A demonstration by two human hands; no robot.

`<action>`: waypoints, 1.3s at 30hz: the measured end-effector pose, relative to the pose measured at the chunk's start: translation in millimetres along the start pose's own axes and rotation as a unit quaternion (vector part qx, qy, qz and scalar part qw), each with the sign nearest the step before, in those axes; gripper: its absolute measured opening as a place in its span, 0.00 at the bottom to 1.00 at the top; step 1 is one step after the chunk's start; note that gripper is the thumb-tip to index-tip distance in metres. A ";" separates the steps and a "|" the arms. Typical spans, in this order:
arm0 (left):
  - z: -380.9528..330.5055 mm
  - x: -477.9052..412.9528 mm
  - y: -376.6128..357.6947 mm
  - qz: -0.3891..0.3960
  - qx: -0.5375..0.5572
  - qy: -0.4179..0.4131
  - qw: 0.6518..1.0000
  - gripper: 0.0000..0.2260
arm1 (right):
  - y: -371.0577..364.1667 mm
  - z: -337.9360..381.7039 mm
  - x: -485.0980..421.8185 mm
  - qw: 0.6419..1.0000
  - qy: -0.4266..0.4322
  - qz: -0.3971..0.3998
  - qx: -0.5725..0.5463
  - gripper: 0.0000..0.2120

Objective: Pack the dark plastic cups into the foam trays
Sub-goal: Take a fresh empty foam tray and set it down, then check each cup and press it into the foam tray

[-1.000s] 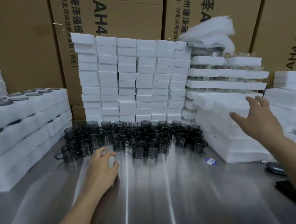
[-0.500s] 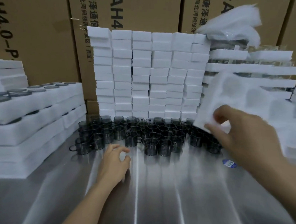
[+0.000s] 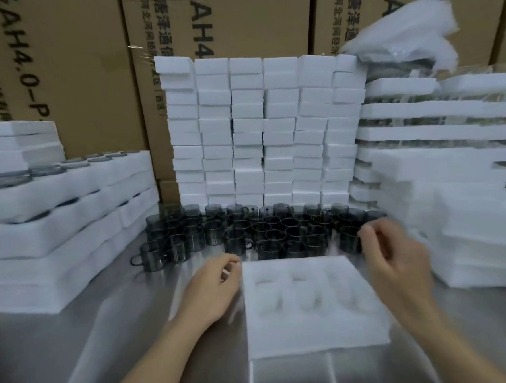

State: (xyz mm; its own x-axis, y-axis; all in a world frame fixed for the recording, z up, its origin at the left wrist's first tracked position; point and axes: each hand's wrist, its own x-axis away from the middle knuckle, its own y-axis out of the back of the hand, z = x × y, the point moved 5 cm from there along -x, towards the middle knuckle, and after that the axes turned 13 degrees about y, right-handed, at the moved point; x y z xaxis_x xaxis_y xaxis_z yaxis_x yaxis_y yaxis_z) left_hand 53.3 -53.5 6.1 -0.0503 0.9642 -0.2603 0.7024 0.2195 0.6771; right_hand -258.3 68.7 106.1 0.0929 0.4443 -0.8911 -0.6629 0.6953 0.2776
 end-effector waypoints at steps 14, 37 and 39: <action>-11.7 -1.4 -0.1 0.061 -0.019 -0.010 0.998 0.31 | -47.9 -109.7 41.7 0.920 -0.201 0.316 0.118 0.20; 37.0 -44.9 50.9 -0.143 -0.268 0.151 0.941 0.23 | -60.6 -114.8 37.0 0.885 -0.056 0.423 0.188 0.14; 36.9 -45.1 50.5 -0.158 -0.264 0.144 0.941 0.17 | -60.8 -114.8 37.0 0.887 -0.049 0.420 0.185 0.14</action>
State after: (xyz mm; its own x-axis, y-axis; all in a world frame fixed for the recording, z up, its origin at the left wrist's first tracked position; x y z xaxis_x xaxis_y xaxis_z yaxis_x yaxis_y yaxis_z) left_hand 117.2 -91.4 26.6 -0.4410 0.8222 -0.3598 0.1734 0.4714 0.8647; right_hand -299.8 -22.0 15.1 -0.2433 0.9277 -0.2832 -0.2406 0.2251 0.9442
